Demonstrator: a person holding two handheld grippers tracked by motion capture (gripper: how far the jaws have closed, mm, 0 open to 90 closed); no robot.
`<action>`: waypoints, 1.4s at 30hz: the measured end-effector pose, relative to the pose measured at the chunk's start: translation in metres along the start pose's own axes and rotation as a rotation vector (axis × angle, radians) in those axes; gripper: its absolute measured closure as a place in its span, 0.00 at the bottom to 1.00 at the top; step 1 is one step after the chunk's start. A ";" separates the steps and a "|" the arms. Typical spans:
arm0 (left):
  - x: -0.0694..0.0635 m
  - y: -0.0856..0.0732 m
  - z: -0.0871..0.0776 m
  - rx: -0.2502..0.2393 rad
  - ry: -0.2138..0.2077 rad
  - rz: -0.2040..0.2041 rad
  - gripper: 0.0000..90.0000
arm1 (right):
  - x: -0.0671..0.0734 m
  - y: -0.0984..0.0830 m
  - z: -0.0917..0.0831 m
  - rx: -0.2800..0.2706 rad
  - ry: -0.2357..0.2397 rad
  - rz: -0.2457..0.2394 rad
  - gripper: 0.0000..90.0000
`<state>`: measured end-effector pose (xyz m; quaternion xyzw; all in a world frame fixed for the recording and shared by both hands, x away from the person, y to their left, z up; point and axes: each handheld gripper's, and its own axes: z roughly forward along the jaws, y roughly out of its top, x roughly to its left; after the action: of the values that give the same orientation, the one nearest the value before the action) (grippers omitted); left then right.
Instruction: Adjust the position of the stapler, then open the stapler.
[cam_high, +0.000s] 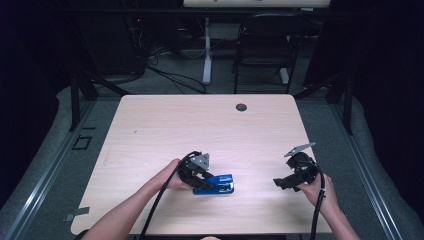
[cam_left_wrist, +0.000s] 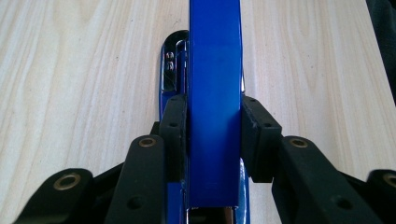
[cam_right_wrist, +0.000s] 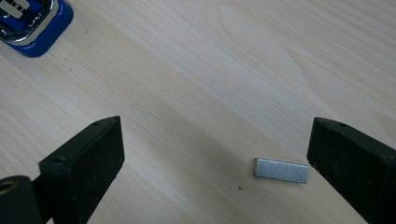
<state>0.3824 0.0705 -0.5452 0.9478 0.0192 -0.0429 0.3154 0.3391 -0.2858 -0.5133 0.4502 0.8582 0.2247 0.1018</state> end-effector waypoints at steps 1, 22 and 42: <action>0.000 0.000 0.000 -0.001 -0.001 0.003 0.74 | 0.000 0.000 0.000 -0.002 0.001 0.001 0.04; 0.002 0.004 -0.004 -0.050 0.040 -0.094 0.32 | -0.001 -0.002 0.001 -0.011 0.013 0.006 0.04; -0.008 0.026 0.011 -0.028 0.123 -0.189 0.28 | 0.003 0.001 0.002 -0.011 0.023 0.012 0.05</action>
<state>0.3755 0.0433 -0.5377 0.9382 0.1285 -0.0138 0.3212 0.3391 -0.2822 -0.5147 0.4523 0.8552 0.2353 0.0928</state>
